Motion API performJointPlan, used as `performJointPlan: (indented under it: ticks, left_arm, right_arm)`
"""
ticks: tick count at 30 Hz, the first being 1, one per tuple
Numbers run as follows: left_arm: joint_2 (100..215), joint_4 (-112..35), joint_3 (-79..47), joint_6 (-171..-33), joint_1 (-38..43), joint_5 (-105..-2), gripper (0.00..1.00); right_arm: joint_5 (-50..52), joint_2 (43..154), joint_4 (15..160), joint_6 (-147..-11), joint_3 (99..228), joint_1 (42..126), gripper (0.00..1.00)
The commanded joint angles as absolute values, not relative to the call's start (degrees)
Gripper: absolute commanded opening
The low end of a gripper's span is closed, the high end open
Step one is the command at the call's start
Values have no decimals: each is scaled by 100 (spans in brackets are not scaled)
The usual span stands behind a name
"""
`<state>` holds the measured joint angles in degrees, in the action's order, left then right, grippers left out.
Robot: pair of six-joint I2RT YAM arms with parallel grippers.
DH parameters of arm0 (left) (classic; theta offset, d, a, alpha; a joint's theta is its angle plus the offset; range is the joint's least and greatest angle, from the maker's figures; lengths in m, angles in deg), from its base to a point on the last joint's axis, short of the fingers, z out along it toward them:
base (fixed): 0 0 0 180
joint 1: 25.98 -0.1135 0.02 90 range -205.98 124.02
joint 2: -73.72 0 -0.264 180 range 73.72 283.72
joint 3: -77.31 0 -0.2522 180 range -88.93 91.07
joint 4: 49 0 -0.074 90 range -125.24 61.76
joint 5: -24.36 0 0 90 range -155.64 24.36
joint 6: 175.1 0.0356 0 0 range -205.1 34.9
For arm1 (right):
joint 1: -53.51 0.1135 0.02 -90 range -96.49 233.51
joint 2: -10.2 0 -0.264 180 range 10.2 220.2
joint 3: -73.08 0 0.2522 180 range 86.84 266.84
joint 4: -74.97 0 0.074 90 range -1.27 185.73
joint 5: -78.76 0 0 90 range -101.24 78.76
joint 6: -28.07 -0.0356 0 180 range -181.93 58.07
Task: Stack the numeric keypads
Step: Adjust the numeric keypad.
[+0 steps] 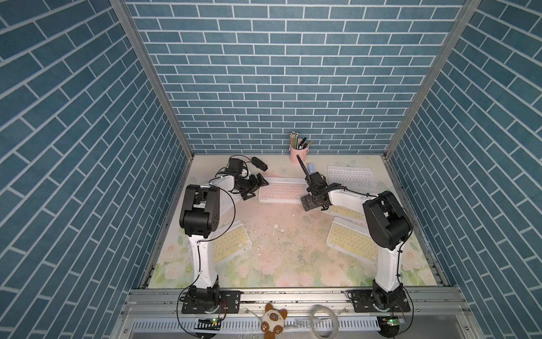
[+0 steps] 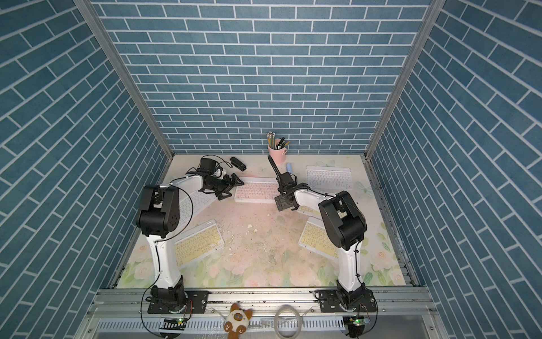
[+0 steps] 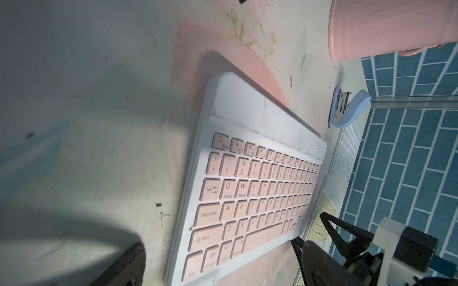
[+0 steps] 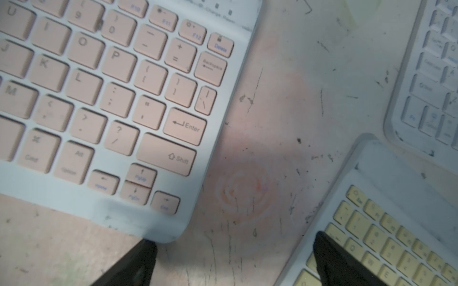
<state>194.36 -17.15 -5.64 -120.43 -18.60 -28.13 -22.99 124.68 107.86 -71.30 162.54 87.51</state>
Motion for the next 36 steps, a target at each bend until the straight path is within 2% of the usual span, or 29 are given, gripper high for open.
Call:
performJointPlan:
  ticks: [1, 8, 16, 19, 22, 27, 32, 36]
  left_arm:
    - [19360, -1682, -659, -12001, -1831, -2843, 100]
    - [19177, -1401, -546, -11842, -1824, -2846, 100]
    - [18068, -57, -360, -11156, -1842, -3366, 100]
    - [17476, 599, -531, -11014, -1842, -3862, 100]
    - [16827, 1425, -736, -10951, -1842, -4775, 99]
    - [15801, 2229, -1636, -11579, -2231, -5528, 100]
    - [14891, 2651, -2703, -12186, -2802, -6300, 100]
    - [14299, 2612, -3322, -12570, -3157, -6322, 100]
  right_arm:
    - [-2361, 12474, 11132, -6826, 16243, 8707, 99]
    - [-2195, 12118, 11164, -6881, 15992, 8709, 99]
    - [-1648, 11144, 11320, -7492, 15563, 8730, 99]
    - [-1474, 10873, 11414, -7663, 15536, 8811, 99]
    - [-1093, 10708, 11412, -7805, 15580, 8879, 99]
    - [-499, 10734, 11200, -7998, 15779, 9010, 99]
    - [-340, 10895, 11163, -7919, 16097, 9334, 99]
    - [-112, 10809, 11015, -7925, 15971, 9376, 99]
